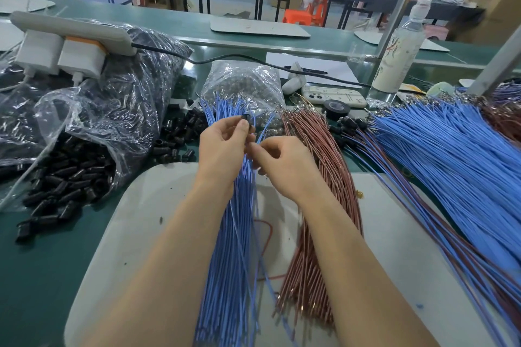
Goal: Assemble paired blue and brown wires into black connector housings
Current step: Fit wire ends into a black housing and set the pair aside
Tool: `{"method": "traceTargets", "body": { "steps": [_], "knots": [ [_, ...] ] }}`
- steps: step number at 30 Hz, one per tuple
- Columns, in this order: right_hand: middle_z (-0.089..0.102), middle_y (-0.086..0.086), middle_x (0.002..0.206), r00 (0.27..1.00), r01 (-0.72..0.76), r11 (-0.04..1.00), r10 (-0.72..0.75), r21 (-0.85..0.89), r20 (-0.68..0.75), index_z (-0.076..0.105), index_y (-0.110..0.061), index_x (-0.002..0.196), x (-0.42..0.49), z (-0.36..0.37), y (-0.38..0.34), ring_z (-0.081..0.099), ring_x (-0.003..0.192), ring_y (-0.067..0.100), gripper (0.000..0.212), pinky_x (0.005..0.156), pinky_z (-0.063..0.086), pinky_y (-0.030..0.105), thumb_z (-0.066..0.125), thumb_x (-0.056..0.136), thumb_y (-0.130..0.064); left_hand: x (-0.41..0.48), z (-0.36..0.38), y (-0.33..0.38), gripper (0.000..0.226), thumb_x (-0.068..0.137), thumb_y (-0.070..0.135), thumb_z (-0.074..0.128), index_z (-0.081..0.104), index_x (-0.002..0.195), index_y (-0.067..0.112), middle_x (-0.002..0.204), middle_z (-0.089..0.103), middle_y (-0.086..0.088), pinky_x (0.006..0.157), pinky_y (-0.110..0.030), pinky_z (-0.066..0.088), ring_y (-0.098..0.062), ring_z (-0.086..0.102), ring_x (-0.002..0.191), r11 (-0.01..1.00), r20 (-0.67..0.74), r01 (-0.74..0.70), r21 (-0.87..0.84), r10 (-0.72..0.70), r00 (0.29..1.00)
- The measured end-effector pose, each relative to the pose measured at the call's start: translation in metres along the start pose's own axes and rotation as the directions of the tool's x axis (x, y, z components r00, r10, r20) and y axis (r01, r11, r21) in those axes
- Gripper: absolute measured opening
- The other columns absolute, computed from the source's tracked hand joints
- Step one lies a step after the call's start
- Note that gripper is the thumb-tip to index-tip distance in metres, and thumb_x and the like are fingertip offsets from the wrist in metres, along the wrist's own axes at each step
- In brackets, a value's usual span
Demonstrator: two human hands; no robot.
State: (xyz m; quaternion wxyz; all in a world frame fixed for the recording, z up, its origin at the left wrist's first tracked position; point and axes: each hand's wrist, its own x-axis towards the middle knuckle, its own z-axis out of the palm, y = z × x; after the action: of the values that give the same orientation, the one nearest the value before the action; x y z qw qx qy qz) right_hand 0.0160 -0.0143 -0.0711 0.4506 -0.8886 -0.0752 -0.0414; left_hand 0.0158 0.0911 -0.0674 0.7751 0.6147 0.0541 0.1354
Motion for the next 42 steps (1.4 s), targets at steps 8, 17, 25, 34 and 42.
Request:
{"method": "traceTargets", "body": {
  "steps": [8, 17, 25, 34, 42],
  "knots": [
    [0.060, 0.008, 0.120, 0.955, -0.288, 0.732, 0.267, -0.617, -0.129, 0.050, -0.016, 0.120, 0.004, -0.013, 0.016, 0.053, 0.112, 0.029, 0.029, 0.091, 0.039, 0.037, 0.055, 0.094, -0.026, 0.013, -0.012, -0.001, 0.026, 0.094, 0.006, 0.047, 0.068, 0.090, 0.023, 0.068, 0.061, 0.004, 0.053, -0.018, 0.051, -0.003, 0.055, 0.054, 0.976, -0.093, 0.108, -0.190, -0.127, 0.987],
    [0.064, 0.009, 0.108, 0.932, -0.355, 0.879, 0.306, -0.319, -0.192, 0.062, -0.012, 0.109, 0.009, -0.025, 0.020, 0.058, 0.092, 0.025, 0.022, 0.077, 0.046, 0.030, 0.051, 0.091, -0.009, 0.010, -0.008, -0.002, 0.016, 0.094, 0.012, 0.055, 0.066, 0.094, 0.024, 0.074, 0.063, 0.003, 0.057, -0.017, 0.051, -0.005, 0.060, 0.065, 0.976, 0.027, 0.166, -0.144, -0.164, 0.986],
    [0.068, -0.001, 0.085, 0.929, -0.162, 0.987, 0.146, -0.017, -0.339, 0.063, -0.013, 0.092, 0.010, -0.034, 0.021, 0.056, 0.073, 0.011, 0.014, 0.067, 0.044, 0.026, 0.051, 0.095, -0.021, 0.012, -0.007, -0.002, 0.006, 0.088, 0.007, 0.062, 0.064, 0.093, 0.011, 0.078, 0.067, -0.004, 0.057, -0.015, 0.052, -0.006, 0.064, 0.062, 0.938, 0.129, 0.269, -0.220, -0.246, 0.961],
    [0.064, -0.003, 0.065, 0.791, 0.149, 0.640, 0.381, 0.754, -0.479, 0.051, -0.021, 0.088, 0.008, -0.051, 0.014, 0.051, 0.043, 0.005, 0.014, 0.043, 0.040, 0.018, 0.046, 0.100, -0.018, -0.007, -0.008, 0.005, 0.018, 0.075, 0.018, 0.067, 0.064, 0.091, 0.011, 0.112, 0.068, -0.014, 0.066, -0.021, 0.053, -0.010, 0.062, 0.069, 0.920, 0.741, 0.377, 0.109, -0.329, 0.586],
    [0.069, -0.002, 0.070, 0.882, -0.023, 0.578, 0.396, 0.815, -0.256, 0.059, -0.015, 0.087, 0.009, -0.055, 0.023, 0.054, 0.049, 0.005, 0.015, 0.046, 0.044, 0.017, 0.052, 0.097, -0.022, -0.005, -0.005, 0.000, 0.009, 0.088, 0.015, 0.063, 0.064, 0.096, 0.011, 0.094, 0.074, 0.000, 0.069, -0.019, 0.055, -0.004, 0.062, 0.069, 0.935, 0.614, 0.237, 0.263, -0.352, 0.706]
  ]
}}
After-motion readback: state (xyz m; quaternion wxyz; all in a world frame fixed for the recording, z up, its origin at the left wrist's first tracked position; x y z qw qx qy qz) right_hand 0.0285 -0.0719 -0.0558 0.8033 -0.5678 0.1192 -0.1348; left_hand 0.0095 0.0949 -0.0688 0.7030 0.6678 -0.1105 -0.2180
